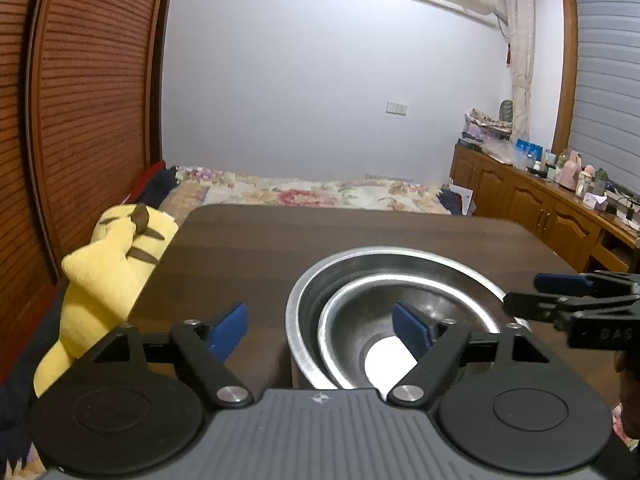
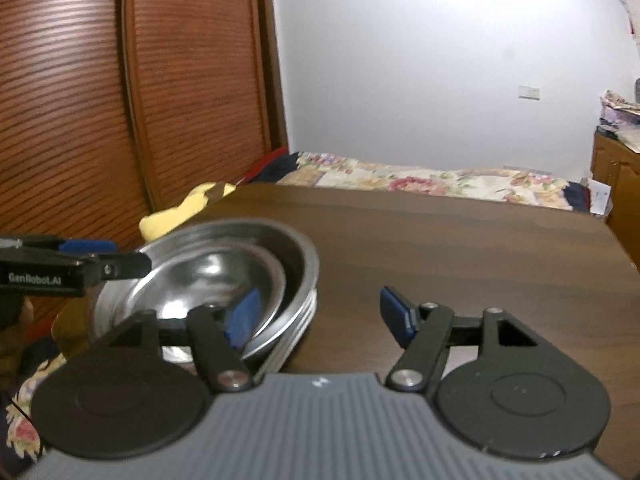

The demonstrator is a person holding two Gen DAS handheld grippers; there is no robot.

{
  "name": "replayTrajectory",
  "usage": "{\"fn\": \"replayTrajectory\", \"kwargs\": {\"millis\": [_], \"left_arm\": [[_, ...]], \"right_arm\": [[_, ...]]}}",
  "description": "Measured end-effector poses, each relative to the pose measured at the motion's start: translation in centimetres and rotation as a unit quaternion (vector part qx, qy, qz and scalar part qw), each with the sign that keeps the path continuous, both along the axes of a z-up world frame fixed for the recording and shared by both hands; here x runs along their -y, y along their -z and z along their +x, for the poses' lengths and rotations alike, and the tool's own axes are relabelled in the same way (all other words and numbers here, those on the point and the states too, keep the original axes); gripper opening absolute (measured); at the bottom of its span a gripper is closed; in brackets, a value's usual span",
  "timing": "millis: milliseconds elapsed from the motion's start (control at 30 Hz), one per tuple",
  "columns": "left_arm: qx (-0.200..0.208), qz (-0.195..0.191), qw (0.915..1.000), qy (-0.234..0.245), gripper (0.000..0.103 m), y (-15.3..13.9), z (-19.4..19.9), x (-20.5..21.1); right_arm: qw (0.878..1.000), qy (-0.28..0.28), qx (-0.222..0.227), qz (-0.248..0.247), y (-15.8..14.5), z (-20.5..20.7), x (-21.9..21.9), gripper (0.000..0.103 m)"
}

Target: Organize plates and bowls

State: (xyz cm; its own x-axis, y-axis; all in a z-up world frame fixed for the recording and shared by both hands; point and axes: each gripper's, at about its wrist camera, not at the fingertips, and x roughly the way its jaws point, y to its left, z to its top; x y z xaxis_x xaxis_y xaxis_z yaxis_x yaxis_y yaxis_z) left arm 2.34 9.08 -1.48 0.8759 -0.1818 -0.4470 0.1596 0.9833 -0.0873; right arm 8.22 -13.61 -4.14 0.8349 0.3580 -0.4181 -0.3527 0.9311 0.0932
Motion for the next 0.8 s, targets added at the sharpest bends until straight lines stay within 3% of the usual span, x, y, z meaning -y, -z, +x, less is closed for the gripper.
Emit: {"fn": "replayTrajectory", "kwargs": {"millis": [200,367,800], "left_arm": [[0.02,0.006,0.9998,0.004,0.101,-1.6,-0.6,1.2],[0.031,0.006,0.9994,0.013,0.103,-2.4,-1.1,2.4],[0.036,0.039,0.9986,-0.004,0.103,-2.8,-2.1,5.6]], "right_arm": [[0.999,0.025,0.025,0.016,-2.0,-1.1,1.5,0.087],[0.997,0.049,0.054,0.017,-2.6,-2.3,2.0,0.102],[0.991,0.119,0.068,0.001,-2.7,-3.6,3.2,0.103]]}}
